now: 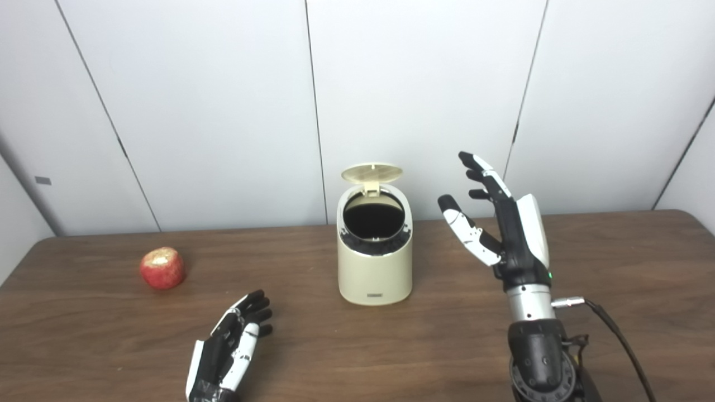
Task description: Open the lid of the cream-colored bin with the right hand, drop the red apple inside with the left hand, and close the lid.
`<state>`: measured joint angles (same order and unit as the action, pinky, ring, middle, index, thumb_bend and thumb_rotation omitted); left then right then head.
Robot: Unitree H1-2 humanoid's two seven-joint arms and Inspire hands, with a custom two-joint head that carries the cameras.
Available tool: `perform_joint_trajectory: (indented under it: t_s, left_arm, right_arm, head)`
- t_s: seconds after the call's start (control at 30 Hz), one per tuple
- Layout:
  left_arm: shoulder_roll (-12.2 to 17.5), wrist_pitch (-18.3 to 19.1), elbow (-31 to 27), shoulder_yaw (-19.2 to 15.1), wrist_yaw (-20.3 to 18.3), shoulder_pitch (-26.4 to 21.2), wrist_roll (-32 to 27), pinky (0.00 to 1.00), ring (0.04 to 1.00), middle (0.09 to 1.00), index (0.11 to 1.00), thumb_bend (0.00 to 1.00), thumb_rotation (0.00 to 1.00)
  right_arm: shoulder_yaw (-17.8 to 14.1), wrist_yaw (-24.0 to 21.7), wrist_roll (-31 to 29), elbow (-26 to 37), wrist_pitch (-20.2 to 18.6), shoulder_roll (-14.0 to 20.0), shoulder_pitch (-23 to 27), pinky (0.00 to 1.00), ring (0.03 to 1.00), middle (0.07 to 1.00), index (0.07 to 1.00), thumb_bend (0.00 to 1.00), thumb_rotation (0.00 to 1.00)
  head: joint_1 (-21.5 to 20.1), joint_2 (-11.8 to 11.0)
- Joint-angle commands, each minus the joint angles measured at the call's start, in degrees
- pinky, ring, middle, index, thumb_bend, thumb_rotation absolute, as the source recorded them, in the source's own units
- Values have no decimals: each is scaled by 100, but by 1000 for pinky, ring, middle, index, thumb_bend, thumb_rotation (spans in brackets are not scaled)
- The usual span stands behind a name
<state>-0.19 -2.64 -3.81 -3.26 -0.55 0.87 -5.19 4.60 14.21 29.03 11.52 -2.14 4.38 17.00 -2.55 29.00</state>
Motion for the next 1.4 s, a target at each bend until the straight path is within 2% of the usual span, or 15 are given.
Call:
perform_joint_trajectory:
  t_s: [0.0,0.07,0.2,0.33,0.5,0.7,0.77,0.9,0.97,1.07,1.2,1.23,1.27,1.3,1.37]
  left_arm:
    - [2,-126,76,-6,-45,5,-77,781,809,819,821,203,467]
    - [5,-90,75,-11,-44,-3,-89,786,811,821,822,206,469]
    - [12,-65,85,-15,-46,-15,-104,790,817,826,827,206,470]
    - [25,-129,107,5,-17,-11,-14,779,808,822,824,205,478]
    - [-8,-71,70,-2,23,-13,-18,768,797,813,818,208,477]
    - [16,-130,140,-19,-14,-47,-78,780,805,822,825,213,488]
    - [10,-141,155,-31,-24,-48,-117,780,807,824,826,215,485]
    - [17,-103,130,-20,-7,-42,-73,793,811,827,828,219,489]
    - [13,-158,134,-11,30,-38,7,776,806,822,824,210,484]
    - [-5,-140,106,-4,101,-32,116,731,782,803,810,203,458]
    - [-3,-233,141,2,129,-45,181,716,779,803,811,196,456]
    - [14,-288,130,25,206,-57,374,705,773,799,807,207,439]
    - [37,-407,129,53,327,-70,660,687,758,791,798,247,308]
    - [74,-649,153,77,511,-114,1042,663,744,780,786,298,231]
    - [147,-1120,168,75,890,-235,1716,625,725,757,759,510,154]
  right_arm:
    - [-91,143,-84,35,454,69,-113,705,817,838,823,206,525]
    - [-133,154,-67,-82,627,162,-383,686,797,822,819,222,546]
    - [-230,313,-123,-418,1127,272,-767,665,776,803,822,255,451]
    - [-340,428,-232,-659,1545,338,-1004,717,809,819,810,249,338]
    - [-501,422,-365,-850,1747,366,-1220,709,801,814,809,242,283]
    - [-522,458,-368,-1049,1924,324,-1452,719,800,813,805,237,366]
    - [-523,465,-360,-1116,1967,306,-1492,736,809,816,805,229,331]
    - [-535,464,-392,-1242,1998,280,-1521,763,826,827,813,223,342]
    - [-533,469,-393,-1295,2016,277,-1539,775,835,833,817,222,352]
    - [-515,454,-392,-1267,1988,238,-1569,770,833,836,818,222,421]
    - [-501,446,-364,-1286,1962,226,-1570,771,834,837,822,215,405]
    - [-498,417,-386,-1275,1927,221,-1570,771,834,836,821,214,405]
    - [-496,379,-422,-1256,1885,216,-1573,777,839,839,823,215,408]
    - [-496,362,-437,-1277,1861,218,-1557,780,842,840,824,216,410]
    - [-496,344,-447,-1321,1818,223,-1517,780,842,839,825,216,364]
  head:
    - [-4,-1]
    - [-3,-7]
    - [12,-6]
    - [29,-10]
    - [37,0]
    - [18,-18]
    - [18,-25]
    - [36,-16]
    - [34,-16]
    - [41,-17]
    - [150,-53]
    - [150,-53]
    - [150,-53]
    - [212,-61]
    - [259,-87]
